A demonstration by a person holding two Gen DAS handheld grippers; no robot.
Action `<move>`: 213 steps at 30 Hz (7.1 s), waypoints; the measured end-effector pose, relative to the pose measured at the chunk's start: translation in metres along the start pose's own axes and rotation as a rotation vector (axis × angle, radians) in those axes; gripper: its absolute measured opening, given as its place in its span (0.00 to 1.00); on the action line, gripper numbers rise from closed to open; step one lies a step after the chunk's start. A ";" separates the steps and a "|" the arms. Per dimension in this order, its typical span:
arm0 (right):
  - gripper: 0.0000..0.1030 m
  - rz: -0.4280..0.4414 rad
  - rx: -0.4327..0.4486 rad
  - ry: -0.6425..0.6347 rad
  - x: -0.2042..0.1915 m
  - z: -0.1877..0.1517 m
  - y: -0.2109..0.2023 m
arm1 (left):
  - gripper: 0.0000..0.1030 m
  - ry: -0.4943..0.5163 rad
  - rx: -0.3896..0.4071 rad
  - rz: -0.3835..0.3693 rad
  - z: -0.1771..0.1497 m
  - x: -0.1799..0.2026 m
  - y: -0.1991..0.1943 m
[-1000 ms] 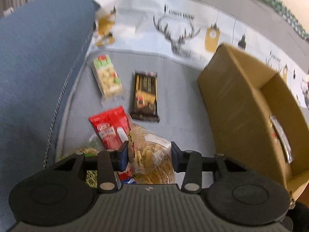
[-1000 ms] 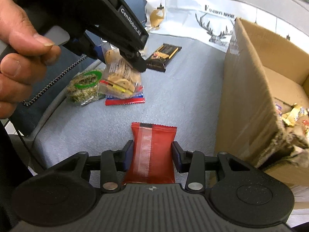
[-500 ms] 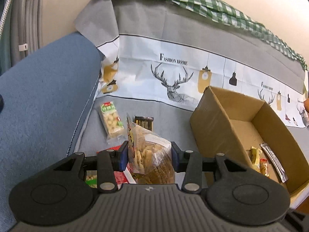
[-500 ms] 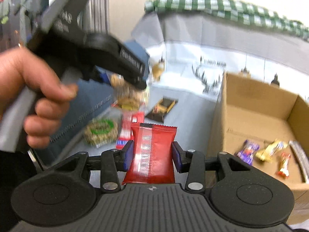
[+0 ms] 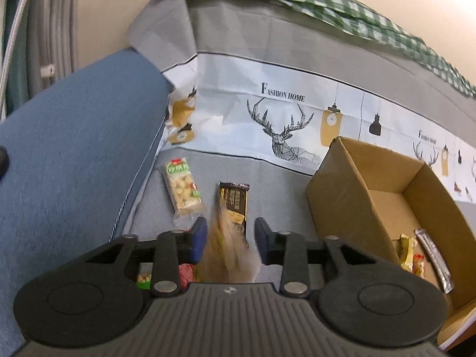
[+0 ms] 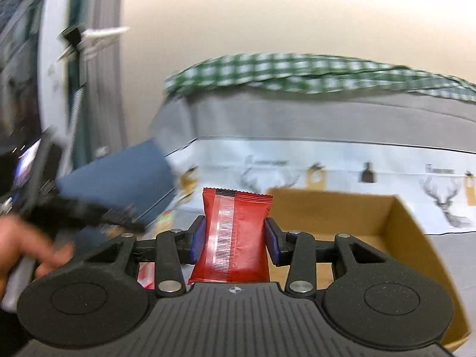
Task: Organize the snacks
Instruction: 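Carry the cookie bag in the left tool while the right tool carries the red packet over the box, then open the left tool over the box while the right tool opens, dropping both snacks, then move both open tools back to the snack pile, then grasp the long red spicy-strip packet with the right tool, then grasp the round green-label nut cake bag with the left tool while the right tool holds the red strip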
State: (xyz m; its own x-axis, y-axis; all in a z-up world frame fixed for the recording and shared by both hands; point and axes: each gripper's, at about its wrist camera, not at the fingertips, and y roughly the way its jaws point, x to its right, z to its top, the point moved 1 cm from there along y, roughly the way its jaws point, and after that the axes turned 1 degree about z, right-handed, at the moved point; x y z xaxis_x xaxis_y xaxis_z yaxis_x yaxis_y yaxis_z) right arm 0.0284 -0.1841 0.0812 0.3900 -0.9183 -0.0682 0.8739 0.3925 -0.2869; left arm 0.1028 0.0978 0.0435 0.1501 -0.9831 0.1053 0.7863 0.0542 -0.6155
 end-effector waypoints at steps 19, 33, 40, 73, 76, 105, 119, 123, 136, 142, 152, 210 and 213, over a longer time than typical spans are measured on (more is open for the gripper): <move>0.42 -0.131 0.016 0.197 0.118 0.002 0.036 | 0.79 -0.211 -0.355 -0.155 -0.014 -0.009 0.079; 0.42 -0.149 -0.004 0.175 0.122 0.004 0.024 | 0.40 0.032 -0.327 0.029 -0.019 0.038 0.094; 0.42 -0.197 -0.013 0.168 0.126 0.001 0.020 | 0.40 -0.005 -0.005 -0.031 0.014 0.057 0.041; 0.42 -0.382 -0.039 0.170 0.129 -0.001 0.040 | 0.40 0.135 0.226 -0.441 0.019 0.203 0.015; 0.42 -0.384 -0.035 0.173 0.129 -0.001 0.040 | 0.40 0.139 0.229 -0.441 0.018 0.202 0.014; 0.61 -0.388 -0.011 0.277 0.118 -0.002 0.039 | 0.37 0.090 0.281 -0.494 0.025 0.126 -0.022; 0.21 -0.208 0.032 0.337 0.081 0.002 0.037 | 0.09 -0.042 0.083 -0.247 0.006 -0.046 -0.032; 0.21 -0.145 0.013 0.351 0.069 0.002 0.043 | 0.09 -0.184 0.094 -0.181 0.010 -0.083 -0.033; 0.23 0.213 -0.175 0.127 -0.043 -0.012 0.094 | 0.13 -0.214 -0.067 -0.137 0.008 -0.091 -0.003; 0.23 0.292 -0.295 -0.006 -0.101 -0.033 0.123 | 0.24 -0.257 -0.100 -0.132 0.005 -0.103 0.000; 0.55 0.212 -0.481 -0.025 -0.134 -0.071 0.187 | 0.31 -0.302 -0.106 -0.146 0.006 -0.116 0.003; 0.35 0.128 -0.606 -0.055 -0.109 -0.116 0.132 | 0.83 0.288 -0.453 0.125 -0.045 -0.029 0.061; 0.35 0.125 -0.627 -0.060 -0.104 -0.129 0.127 | 0.83 0.340 -0.507 0.176 -0.055 -0.027 0.073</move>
State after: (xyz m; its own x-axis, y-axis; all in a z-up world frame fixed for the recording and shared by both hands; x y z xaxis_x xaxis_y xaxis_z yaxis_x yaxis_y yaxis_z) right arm 0.0616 -0.0452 -0.0710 0.5099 -0.8556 -0.0890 0.4921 0.3750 -0.7856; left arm 0.1229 0.1187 -0.0472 -0.0133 -0.9722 -0.2340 0.3733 0.2123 -0.9031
